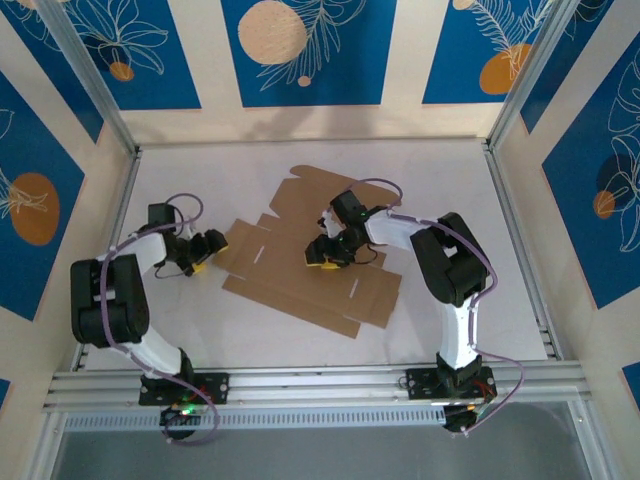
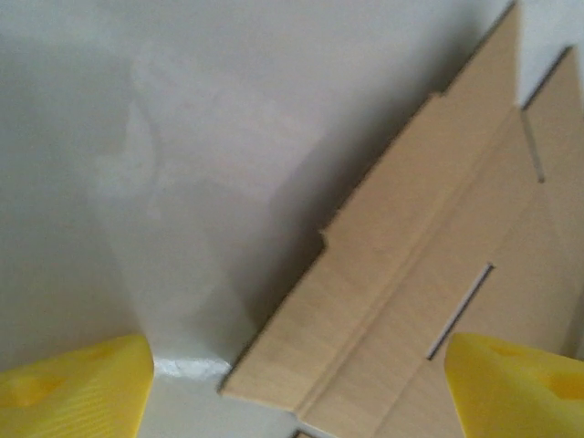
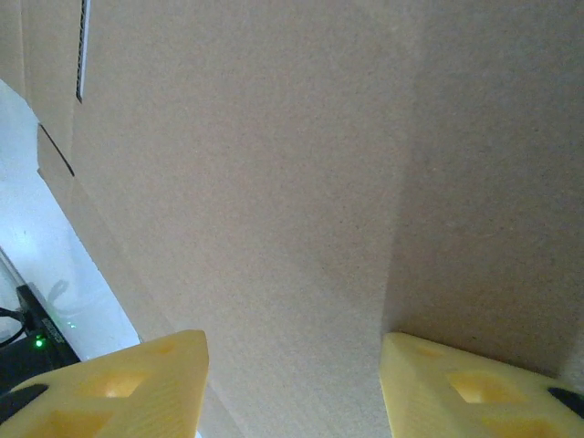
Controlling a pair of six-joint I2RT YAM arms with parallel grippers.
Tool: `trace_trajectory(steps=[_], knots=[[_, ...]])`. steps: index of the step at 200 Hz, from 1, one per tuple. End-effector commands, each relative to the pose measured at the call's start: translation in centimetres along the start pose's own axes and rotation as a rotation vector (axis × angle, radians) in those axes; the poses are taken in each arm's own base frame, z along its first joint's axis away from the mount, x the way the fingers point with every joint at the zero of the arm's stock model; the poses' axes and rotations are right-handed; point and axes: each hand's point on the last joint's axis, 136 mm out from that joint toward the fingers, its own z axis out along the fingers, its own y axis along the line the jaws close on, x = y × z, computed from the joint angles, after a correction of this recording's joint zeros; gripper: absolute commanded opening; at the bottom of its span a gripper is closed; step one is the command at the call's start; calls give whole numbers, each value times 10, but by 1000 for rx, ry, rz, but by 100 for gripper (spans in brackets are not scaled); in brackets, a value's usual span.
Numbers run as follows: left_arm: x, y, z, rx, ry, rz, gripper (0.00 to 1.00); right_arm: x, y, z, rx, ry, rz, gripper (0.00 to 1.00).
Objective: Fold the paper box
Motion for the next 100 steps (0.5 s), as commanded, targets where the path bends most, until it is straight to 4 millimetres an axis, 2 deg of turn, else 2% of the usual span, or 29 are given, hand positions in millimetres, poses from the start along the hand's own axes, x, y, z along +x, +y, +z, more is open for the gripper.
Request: trace_trajectory(steps=[1, 20, 69, 100], knots=[[4, 0, 6, 49, 26, -14, 82, 8, -6, 6, -17, 34, 33, 54], [4, -1, 10, 65, 33, -15, 82, 7, -5, 6, -22, 35, 27, 55], [7, -34, 21, 257, 70, -3, 74, 7, -6, 11, -41, 46, 40, 55], [6, -52, 24, 352, 97, 11, 65, 5, -5, 9, -51, 42, 45, 55]])
